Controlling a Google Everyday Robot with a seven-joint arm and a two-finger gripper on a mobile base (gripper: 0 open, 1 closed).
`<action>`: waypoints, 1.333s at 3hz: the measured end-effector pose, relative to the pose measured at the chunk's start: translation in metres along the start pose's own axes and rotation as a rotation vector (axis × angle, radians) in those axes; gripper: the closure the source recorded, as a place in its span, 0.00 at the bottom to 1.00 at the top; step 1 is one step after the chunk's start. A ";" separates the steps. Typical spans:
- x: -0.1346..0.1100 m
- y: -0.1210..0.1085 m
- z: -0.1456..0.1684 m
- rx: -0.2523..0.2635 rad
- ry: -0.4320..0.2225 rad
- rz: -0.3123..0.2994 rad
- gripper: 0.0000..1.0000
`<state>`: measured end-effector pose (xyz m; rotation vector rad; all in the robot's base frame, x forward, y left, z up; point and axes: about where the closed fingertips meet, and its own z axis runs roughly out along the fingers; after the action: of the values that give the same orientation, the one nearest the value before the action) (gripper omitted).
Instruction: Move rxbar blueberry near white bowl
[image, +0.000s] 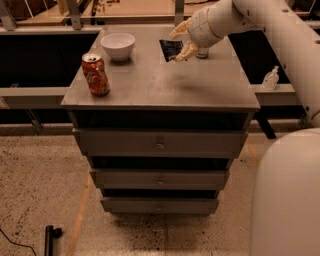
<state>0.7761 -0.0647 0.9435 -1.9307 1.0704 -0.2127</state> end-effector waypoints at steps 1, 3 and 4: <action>0.003 -0.017 0.023 0.019 -0.005 -0.001 1.00; -0.005 -0.025 0.073 -0.018 -0.027 0.004 1.00; -0.014 -0.026 0.097 -0.046 -0.055 -0.006 0.82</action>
Offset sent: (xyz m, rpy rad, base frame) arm 0.0679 0.0494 -0.0060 0.0170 0.0016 -0.0047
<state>0.8338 0.0123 0.9099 -1.9696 1.0412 -0.1384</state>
